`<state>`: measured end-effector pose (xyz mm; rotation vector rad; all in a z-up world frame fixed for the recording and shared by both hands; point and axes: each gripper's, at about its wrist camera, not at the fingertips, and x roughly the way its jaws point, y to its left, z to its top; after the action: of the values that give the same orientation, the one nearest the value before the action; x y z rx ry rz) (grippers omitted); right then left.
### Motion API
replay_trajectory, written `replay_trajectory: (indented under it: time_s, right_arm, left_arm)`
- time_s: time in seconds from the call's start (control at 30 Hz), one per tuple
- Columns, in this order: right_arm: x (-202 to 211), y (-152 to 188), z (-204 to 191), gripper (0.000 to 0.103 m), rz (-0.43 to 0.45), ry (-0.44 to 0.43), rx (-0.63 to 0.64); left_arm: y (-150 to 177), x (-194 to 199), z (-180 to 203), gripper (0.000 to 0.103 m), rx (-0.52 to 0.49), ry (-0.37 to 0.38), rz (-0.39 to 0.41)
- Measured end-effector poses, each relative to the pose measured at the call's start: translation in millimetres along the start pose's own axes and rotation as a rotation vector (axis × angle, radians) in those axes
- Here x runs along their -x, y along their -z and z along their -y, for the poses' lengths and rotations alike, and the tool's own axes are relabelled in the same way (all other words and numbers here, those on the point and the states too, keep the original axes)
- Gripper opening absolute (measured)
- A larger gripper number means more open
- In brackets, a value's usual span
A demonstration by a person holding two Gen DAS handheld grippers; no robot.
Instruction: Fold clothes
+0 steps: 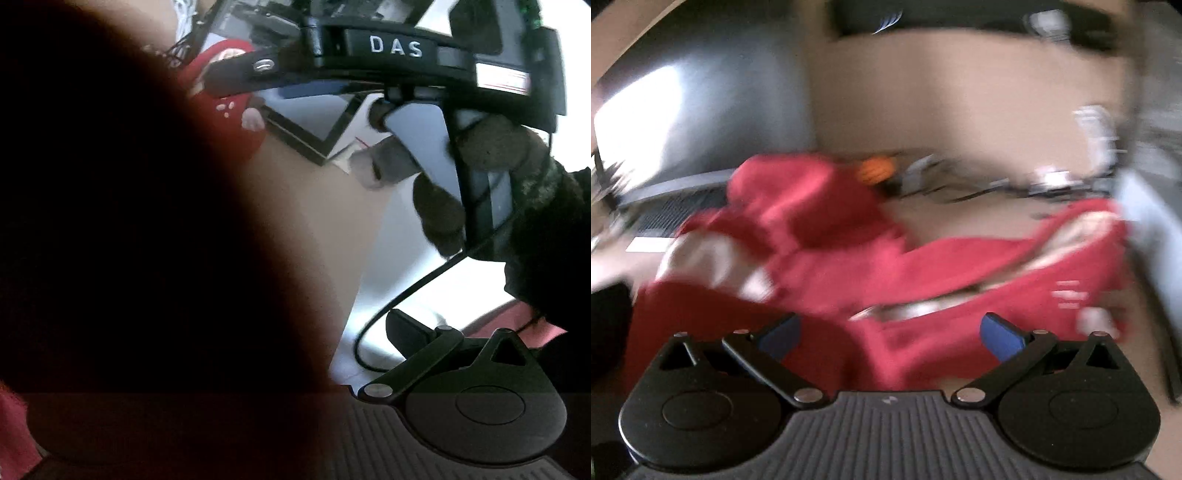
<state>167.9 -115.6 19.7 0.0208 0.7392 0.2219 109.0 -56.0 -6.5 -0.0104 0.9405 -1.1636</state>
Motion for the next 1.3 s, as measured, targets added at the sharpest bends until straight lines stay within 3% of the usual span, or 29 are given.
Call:
replay_trajectory:
  time_s: [0.07, 0.17, 0.23, 0.43, 0.6, 0.77, 0.87, 0.97, 1.07, 1.13, 1.2, 1.3]
  right_arm:
    - [-20.4, 5.8, -7.6, 0.103, -0.054, -0.043, 0.036]
    - [-48.7, 16.8, -13.9, 0.103, -0.160, -0.034, 0.060]
    - [-56.9, 31.4, -19.9, 0.103, -0.221, 0.032, 0.144]
    - [-33.2, 48.9, 1.5, 0.103, -0.221, 0.096, 0.168]
    - [-34.3, 43.0, 34.9, 0.103, -0.186, 0.296, 0.285]
    - [-72.0, 18.0, 61.7, 0.103, -0.107, 0.529, 0.405]
    - [-89.2, -1.9, 78.5, 0.103, -0.076, 0.573, 0.340]
    - [-63.5, -19.5, 89.1, 0.103, 0.004, 0.498, 0.130]
    - [-26.0, -16.3, 89.7, 0.103, 0.078, 0.404, 0.015]
    - [-9.9, -8.3, 84.6, 0.103, 0.091, 0.344, -0.027]
    - [-2.9, -0.4, 80.9, 0.103, 0.086, 0.292, -0.089]
    - [-16.6, 12.4, 83.5, 0.103, 0.032, 0.173, -0.334]
  left_arm:
    - [2.1, 3.6, 2.6, 0.103, -0.001, 0.000, -0.002]
    - [9.0, 13.8, 3.3, 0.103, -0.004, -0.006, -0.037]
    - [15.9, 26.0, -0.3, 0.103, 0.009, -0.030, -0.064]
    - [32.1, 82.5, -31.6, 0.103, 0.129, -0.165, 0.014]
    - [27.8, 62.2, -35.3, 0.103, 0.193, -0.181, 0.025]
    - [23.5, 41.9, -38.9, 0.103, 0.256, -0.197, 0.036]
    - [20.9, 29.7, -41.1, 0.103, 0.293, -0.206, 0.043]
    - [7.8, 7.5, -19.2, 0.103, 0.208, -0.110, -0.002]
    - [-12.1, 14.9, -20.8, 0.103, 0.175, -0.069, 0.052]
    - [-22.5, 27.2, -35.4, 0.103, 0.167, -0.165, 0.107]
    - [-32.2, 37.7, -58.4, 0.103, 0.178, -0.343, 0.151]
    - [-43.5, 38.9, -96.2, 0.103, 0.191, -0.610, 0.161]
